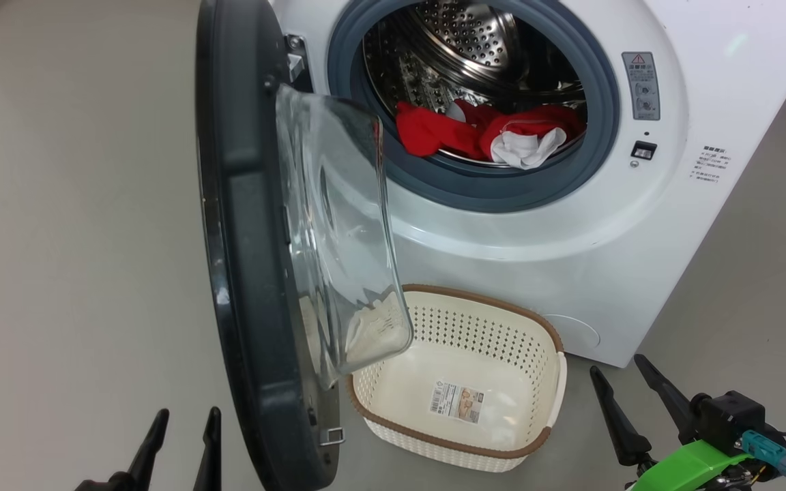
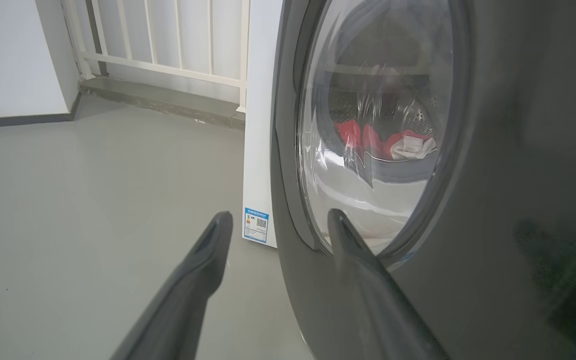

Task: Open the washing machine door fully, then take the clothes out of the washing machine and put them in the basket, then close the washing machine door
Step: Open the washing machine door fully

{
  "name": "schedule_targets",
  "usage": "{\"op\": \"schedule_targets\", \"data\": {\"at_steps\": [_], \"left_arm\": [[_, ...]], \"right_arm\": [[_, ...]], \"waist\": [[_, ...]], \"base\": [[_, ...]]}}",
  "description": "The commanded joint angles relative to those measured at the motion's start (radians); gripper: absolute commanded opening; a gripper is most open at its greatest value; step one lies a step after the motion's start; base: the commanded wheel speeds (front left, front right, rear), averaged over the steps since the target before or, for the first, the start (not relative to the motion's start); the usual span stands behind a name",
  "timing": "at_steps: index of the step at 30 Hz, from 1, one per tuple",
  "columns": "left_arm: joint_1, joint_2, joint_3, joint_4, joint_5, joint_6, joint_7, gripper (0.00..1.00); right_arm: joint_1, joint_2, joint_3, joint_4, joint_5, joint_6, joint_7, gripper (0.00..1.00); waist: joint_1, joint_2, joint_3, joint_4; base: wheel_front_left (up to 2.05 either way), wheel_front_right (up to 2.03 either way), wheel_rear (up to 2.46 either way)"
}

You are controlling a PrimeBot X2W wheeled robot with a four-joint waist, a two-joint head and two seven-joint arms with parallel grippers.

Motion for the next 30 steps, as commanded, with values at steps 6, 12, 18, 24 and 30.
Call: {"op": "schedule_targets", "data": {"at_steps": [6,12,18,24,30], "left_arm": [[-0.020,0.006,0.028,-0.020,0.005,-0.006,-0.012,1.00],[-0.021,0.008,0.023,-0.019,0.003,-0.006,-0.012,0.00],[-0.030,0.007,0.055,-0.055,-0.041,-0.006,-0.012,0.00],[-0.064,0.006,0.132,-0.210,-0.103,-0.006,-0.012,0.00],[-0.090,0.005,0.120,-0.468,-0.132,-0.006,-0.012,0.00]], "right_arm": [[-0.004,-0.002,0.007,-0.015,-0.017,0.000,-0.009,1.00],[-0.005,-0.002,0.007,-0.010,-0.016,0.000,-0.009,1.00],[-0.003,0.000,0.004,-0.011,-0.018,0.000,-0.009,1.00],[0.001,0.000,0.001,-0.014,-0.018,0.000,-0.009,1.00],[0.003,-0.003,-0.001,-0.022,-0.013,0.000,-0.009,1.00]], "waist": [[0.0000,0.0000,-0.006,-0.003],[0.0000,0.0000,-0.007,-0.003],[0.0000,0.0000,-0.013,0.000],[0.0000,0.0000,-0.020,0.005],[0.0000,0.0000,-0.022,0.006]], "base": [[0.00,0.00,0.00],[0.00,0.00,0.00],[0.00,0.00,0.00],[0.00,0.00,0.00],[0.00,0.00,0.00]]}}
